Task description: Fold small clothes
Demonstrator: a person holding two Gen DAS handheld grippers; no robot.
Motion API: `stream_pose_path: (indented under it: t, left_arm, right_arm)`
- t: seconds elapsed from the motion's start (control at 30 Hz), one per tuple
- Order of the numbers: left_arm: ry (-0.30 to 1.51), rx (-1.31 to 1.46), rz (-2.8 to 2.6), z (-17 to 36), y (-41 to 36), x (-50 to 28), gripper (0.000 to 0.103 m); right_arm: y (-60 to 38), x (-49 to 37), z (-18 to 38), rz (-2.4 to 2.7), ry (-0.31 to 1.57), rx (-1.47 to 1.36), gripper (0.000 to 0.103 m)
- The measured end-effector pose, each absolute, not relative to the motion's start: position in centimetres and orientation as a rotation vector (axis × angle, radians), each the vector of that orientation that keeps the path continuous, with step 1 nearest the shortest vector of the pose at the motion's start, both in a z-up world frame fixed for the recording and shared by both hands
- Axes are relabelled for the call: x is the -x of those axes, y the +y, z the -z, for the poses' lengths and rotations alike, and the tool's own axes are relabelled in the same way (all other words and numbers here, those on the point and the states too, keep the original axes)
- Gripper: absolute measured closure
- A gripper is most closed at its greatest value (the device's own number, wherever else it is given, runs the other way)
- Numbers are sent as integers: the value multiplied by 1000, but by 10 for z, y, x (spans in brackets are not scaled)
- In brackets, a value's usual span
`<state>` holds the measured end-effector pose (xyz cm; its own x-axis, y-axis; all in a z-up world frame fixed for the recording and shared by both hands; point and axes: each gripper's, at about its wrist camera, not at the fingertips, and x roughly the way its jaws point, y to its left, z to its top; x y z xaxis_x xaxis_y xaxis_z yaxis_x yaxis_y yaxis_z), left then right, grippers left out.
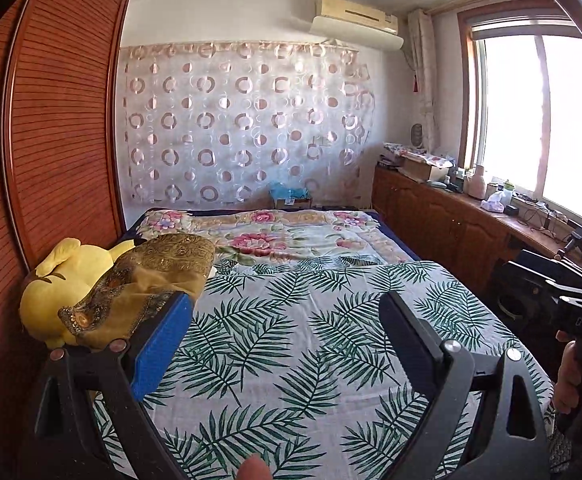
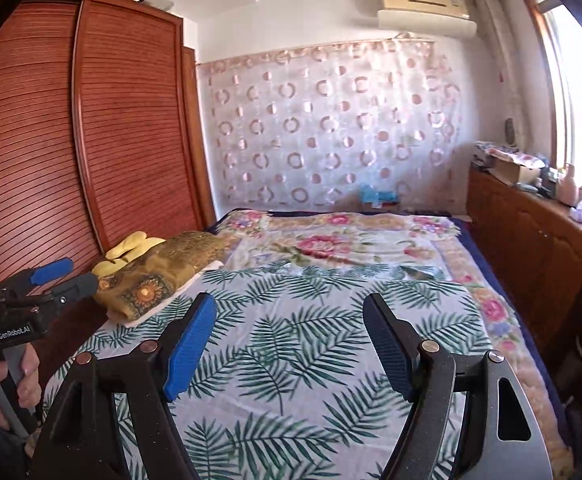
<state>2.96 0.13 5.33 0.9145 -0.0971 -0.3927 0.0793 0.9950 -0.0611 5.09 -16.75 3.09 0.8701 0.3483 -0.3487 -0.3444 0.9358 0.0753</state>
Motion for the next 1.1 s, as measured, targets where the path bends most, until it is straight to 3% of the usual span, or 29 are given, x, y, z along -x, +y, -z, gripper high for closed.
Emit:
stream_pose_path:
  t: [1.1]
  left_arm:
    - [411, 35, 77, -52, -8, -26, 8]
  right_arm:
    - [-178, -64, -23, -326, 348, -19, 25]
